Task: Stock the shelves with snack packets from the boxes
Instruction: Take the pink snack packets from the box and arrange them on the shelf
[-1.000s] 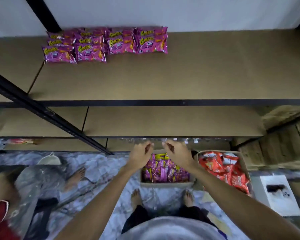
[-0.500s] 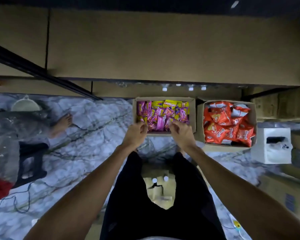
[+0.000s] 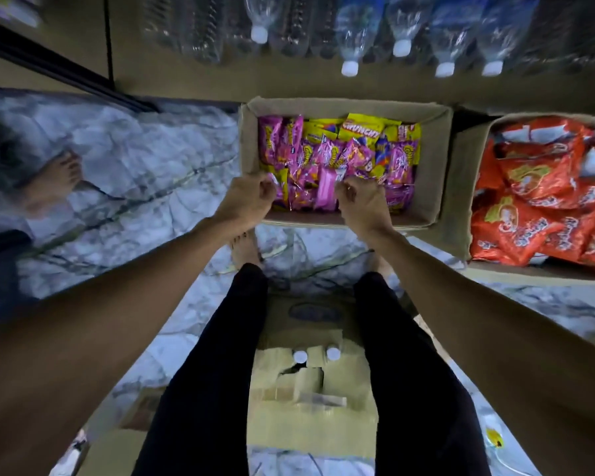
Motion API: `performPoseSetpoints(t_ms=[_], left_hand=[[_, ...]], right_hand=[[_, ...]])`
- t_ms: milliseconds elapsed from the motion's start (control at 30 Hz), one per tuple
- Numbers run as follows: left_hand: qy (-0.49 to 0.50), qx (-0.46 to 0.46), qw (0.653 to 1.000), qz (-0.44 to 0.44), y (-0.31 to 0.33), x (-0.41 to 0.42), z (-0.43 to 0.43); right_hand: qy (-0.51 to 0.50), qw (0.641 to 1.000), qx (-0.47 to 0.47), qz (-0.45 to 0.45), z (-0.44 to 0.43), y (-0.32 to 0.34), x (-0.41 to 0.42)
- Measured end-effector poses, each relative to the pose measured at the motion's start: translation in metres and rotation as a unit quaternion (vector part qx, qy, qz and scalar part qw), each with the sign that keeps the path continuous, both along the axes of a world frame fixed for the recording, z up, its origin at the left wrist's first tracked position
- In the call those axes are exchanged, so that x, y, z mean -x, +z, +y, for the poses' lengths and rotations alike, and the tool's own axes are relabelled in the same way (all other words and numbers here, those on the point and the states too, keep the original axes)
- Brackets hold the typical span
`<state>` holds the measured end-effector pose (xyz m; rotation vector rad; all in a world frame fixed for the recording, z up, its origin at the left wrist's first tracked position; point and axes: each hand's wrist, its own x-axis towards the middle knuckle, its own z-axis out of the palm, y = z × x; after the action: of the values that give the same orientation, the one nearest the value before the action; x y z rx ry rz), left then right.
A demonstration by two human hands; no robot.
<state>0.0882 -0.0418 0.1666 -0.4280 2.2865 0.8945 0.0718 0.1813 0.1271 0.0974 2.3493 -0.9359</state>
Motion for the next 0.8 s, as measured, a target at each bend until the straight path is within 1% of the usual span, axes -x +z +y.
performPoseSetpoints(t_ms=[100,167,233,267,300,333,367,400,433,467,500,533,567,600,633,700,733,800], left_hand=[[-0.034,0.023,0.999,0.005,-0.054,0.003,-0.001],[-0.087,0.014,0.996,-0.002,-0.089,0.005,-0.005],[-0.127,0.01,0.992,-0.007,-0.114,0.02,-0.01],[-0.169,0.007,0.985,-0.017,-0.126,0.037,-0.013],[-0.204,0.013,0.978,-0.038,-0.144,0.038,-0.015],[-0.212,0.035,0.976,-0.039,-0.172,0.032,-0.021],[-0.197,0.109,0.974,-0.03,-0.207,0.018,-0.032],[-0.144,0.272,0.951,0.016,-0.243,-0.001,-0.054],[-0.138,0.373,0.917,0.036,-0.279,-0.033,-0.069],[-0.107,0.39,0.915,-0.005,-0.324,-0.082,-0.075],[-0.054,0.412,0.909,-0.009,-0.367,-0.126,-0.08],[-0.031,0.416,0.908,0.03,-0.402,-0.16,-0.085],[-0.011,0.427,0.902,0.058,-0.42,-0.172,-0.092],[-0.007,0.455,0.887,0.081,-0.418,-0.158,-0.097],[0.024,0.451,0.888,0.09,-0.42,-0.16,-0.1],[0.074,0.43,0.898,0.063,-0.422,-0.161,-0.101],[0.08,0.427,0.899,0.063,-0.421,-0.161,-0.101],[0.041,0.419,0.902,0.101,-0.421,-0.162,-0.103]], right_hand=[[-0.012,1.0,-0.017,0.004,0.01,-0.055,-0.002],[-0.017,1.0,-0.016,0.006,0.015,-0.082,-0.003],[-0.012,1.0,-0.008,-0.01,0.018,-0.104,-0.005],[-0.009,1.0,-0.004,-0.013,0.018,-0.114,-0.005],[-0.007,1.0,0.003,-0.009,0.017,-0.125,-0.005],[-0.004,1.0,0.006,-0.008,0.015,-0.134,-0.005],[-0.004,1.0,0.008,-0.01,0.013,-0.144,-0.003],[-0.005,1.0,0.008,-0.012,0.012,-0.151,-0.001],[-0.005,1.0,0.01,-0.008,0.01,-0.157,0.0],[-0.007,1.0,0.013,-0.007,0.009,-0.163,0.0],[-0.007,1.0,0.019,-0.008,0.009,-0.17,0.001],[-0.006,1.0,0.02,-0.013,0.01,-0.175,0.001],[-0.003,1.0,0.016,-0.017,0.01,-0.18,0.001],[0.001,1.0,0.008,-0.024,0.011,-0.184,0.0],[0.005,0.999,0.002,-0.032,0.012,-0.189,0.0],[-0.005,0.999,-0.006,-0.049,0.012,-0.196,-0.003],[-0.012,0.998,-0.008,-0.056,0.012,-0.198,-0.004],[-0.026,0.998,-0.014,-0.063,0.01,-0.2,-0.006]])
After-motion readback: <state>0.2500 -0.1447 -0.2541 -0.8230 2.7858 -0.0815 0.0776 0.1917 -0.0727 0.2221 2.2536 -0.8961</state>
